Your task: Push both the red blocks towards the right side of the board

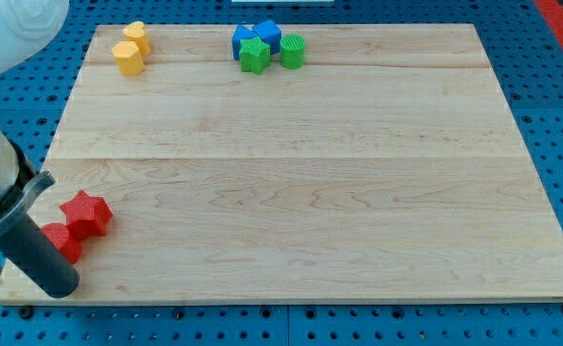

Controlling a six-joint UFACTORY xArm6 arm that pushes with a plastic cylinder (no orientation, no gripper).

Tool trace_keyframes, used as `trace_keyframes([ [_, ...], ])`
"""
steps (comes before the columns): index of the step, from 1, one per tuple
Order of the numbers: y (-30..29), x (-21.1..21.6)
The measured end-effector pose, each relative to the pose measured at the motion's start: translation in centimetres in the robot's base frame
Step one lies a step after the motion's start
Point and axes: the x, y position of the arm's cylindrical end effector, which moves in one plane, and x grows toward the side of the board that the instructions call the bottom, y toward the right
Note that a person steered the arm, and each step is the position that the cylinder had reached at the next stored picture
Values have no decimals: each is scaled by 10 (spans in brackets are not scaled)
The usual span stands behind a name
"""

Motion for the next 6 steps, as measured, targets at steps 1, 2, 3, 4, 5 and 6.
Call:
trace_keyframes([
  [1,-3,-12],
  [2,-10,-17],
  [3,-11,-17],
  [4,-15,-9],
  [5,-33,-9],
  [6,-34,-9],
])
